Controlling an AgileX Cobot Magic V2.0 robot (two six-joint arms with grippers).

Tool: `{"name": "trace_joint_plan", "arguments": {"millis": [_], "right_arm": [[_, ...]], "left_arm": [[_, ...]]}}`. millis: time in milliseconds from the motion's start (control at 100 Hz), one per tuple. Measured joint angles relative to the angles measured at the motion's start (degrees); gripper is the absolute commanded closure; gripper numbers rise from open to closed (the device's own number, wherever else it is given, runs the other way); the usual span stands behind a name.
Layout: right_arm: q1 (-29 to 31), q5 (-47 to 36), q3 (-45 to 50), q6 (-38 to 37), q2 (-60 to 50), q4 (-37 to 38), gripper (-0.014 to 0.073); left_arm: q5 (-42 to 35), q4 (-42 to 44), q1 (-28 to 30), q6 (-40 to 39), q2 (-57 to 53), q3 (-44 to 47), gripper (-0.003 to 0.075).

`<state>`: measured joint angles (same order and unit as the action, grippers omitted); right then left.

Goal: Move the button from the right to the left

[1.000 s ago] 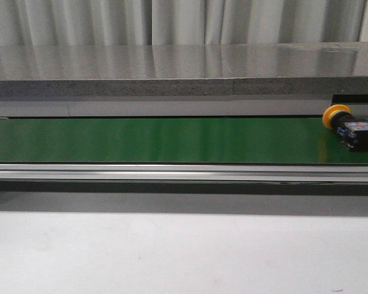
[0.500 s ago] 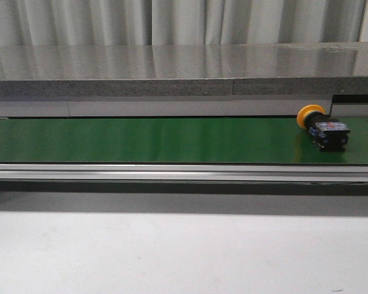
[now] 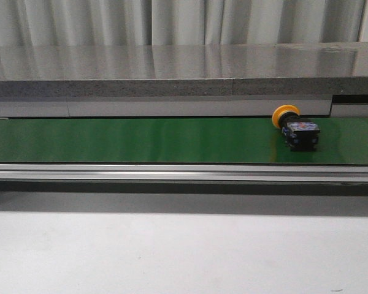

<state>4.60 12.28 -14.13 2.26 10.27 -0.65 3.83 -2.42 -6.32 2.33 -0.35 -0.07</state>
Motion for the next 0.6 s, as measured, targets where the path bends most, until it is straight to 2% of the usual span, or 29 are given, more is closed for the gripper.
{"name": "trace_joint_plan", "arguments": {"millis": [600], "right_arm": [[0.0,0.2,0.7,0.0,-0.6,0.0,0.066]], "left_arm": [[-0.1,0.0,0.0,0.0,0.0,0.0,0.0741]]}}
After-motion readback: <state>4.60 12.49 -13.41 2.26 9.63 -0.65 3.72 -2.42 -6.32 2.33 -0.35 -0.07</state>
